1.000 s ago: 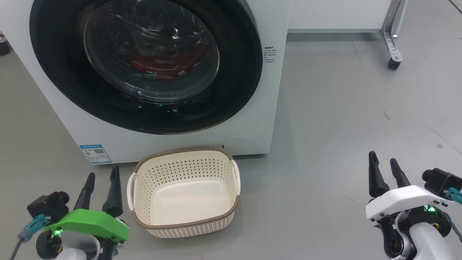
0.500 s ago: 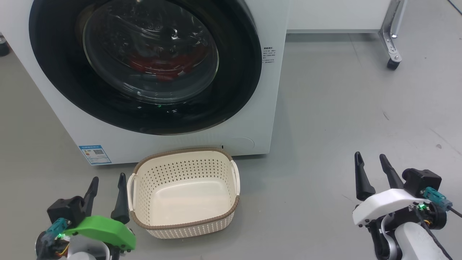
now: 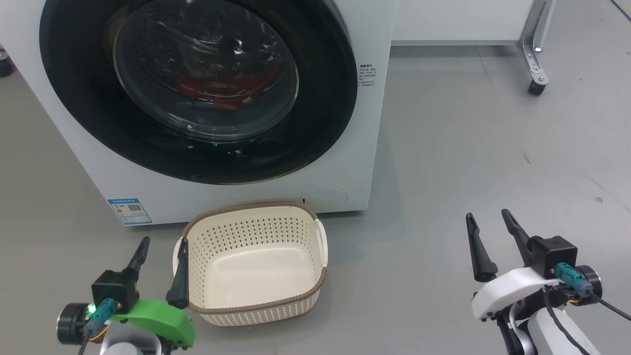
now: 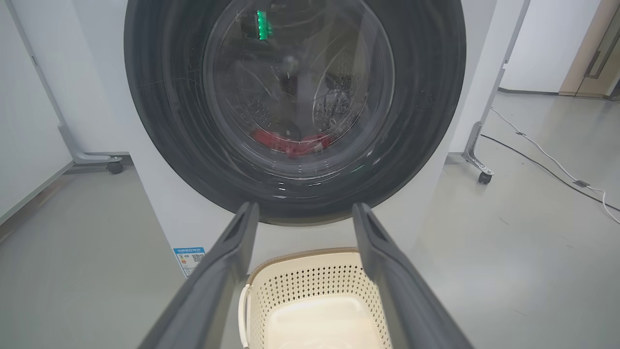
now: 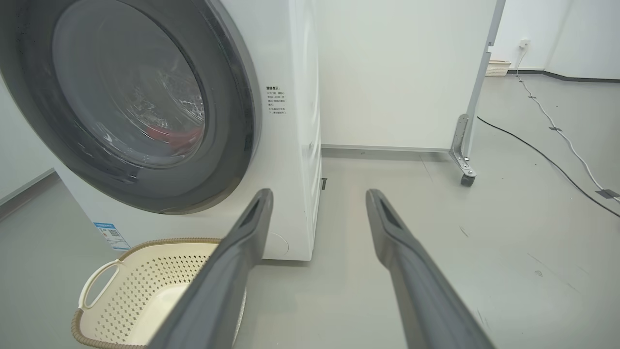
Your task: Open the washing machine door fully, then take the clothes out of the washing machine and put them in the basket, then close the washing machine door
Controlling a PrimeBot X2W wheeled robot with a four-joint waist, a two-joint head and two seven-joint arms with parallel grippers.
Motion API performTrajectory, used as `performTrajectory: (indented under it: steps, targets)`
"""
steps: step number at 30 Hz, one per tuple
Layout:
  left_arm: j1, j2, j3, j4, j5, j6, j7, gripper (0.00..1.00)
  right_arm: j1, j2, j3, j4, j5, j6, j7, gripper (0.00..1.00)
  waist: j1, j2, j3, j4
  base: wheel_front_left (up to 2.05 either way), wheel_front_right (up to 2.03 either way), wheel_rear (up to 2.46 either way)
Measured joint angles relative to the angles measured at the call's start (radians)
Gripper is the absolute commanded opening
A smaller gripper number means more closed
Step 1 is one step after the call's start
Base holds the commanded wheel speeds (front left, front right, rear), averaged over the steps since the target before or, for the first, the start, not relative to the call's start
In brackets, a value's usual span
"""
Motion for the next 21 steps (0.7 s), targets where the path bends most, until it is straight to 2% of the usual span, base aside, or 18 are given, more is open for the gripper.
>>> performTrajectory:
  steps: [4,21]
  targets:
    - [-0.003,0.0,-0.013,0.019,0.042,0.001,-0.012,1.0,0.0,0.005,0.0,0.005,-0.035,-0.002,-0.009,1.0,0.0,0.0,-0.001,0.001,0.0,0.0,0.0]
    - [-0.016,-0.012,0.012,0.06,0.039,0.016,-0.012,1.0,0.001,0.033,-0.051,0.015,-0.037,-0.008,-0.011,1.0,0.0,0.0,-0.001,0.001,0.0,0.0,0.0]
